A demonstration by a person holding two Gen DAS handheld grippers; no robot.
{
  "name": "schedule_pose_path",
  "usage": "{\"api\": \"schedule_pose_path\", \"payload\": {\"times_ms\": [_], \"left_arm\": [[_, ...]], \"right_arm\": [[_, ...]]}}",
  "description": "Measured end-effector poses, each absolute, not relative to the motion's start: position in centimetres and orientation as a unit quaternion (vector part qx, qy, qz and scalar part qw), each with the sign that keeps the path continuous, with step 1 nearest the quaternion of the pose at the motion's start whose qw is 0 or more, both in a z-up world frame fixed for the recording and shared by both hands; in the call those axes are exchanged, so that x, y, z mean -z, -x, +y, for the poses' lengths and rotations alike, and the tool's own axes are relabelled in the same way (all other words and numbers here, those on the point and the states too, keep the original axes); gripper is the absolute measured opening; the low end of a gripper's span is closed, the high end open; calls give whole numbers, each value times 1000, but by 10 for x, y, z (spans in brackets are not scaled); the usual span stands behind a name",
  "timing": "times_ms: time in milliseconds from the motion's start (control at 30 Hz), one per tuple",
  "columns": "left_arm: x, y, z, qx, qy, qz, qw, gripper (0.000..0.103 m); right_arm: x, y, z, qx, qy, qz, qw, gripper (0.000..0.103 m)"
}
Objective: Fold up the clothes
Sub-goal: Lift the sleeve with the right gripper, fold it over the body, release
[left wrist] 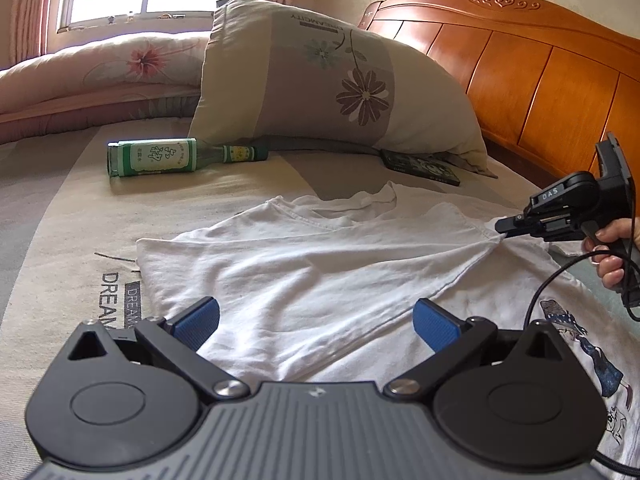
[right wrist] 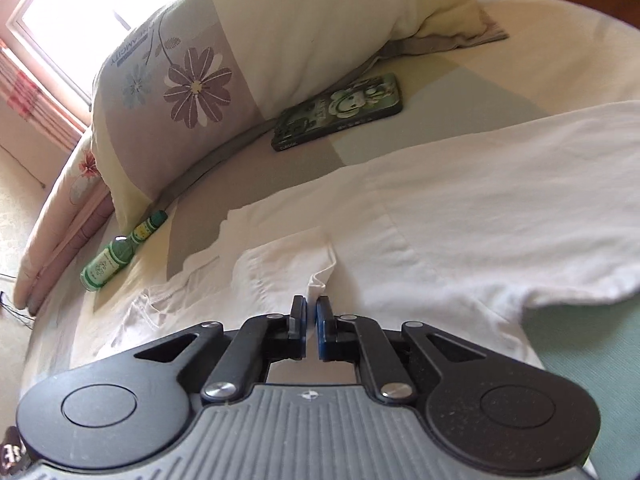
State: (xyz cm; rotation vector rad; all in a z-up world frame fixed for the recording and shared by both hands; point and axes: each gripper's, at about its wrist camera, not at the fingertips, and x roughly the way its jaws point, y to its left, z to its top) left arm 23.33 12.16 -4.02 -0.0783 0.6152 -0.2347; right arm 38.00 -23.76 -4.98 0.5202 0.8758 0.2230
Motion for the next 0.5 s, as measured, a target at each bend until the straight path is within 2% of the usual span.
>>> {"api": "schedule_pose_path", "payload": {"times_ms": [33,100,167,200,267,333,400,500], "left_arm": [[41,-234,121,115,37,303,945,102],[41,-234,122,115,36,303,945,102],[41,-234,122,114,36,304,945,102],[40,-234,122,114,35,304,945,102],[41,-234,122,114,36,305,945,102],[42,-235,123,113,37,307,944,102],[42,-236,123,108,36,308,944,102],[42,-235,124,110,35,308,944,102]], "right_arm": [[49,-376,-237,-93,-239,421,870,11],[48,-367,-237,-65,-217,424,877,23],[43,-363,-234,-35,-181,410,893,26],[39,-363,-232,-23,-168,400,901,33],[32,-369,-222,-38,-140,391,909,39],[29,-382,-207,-63,-107,394,911,52],[27,-395,-192,-88,-74,396,911,56],[42,-424,-180,-81,-13,411,908,57]]}}
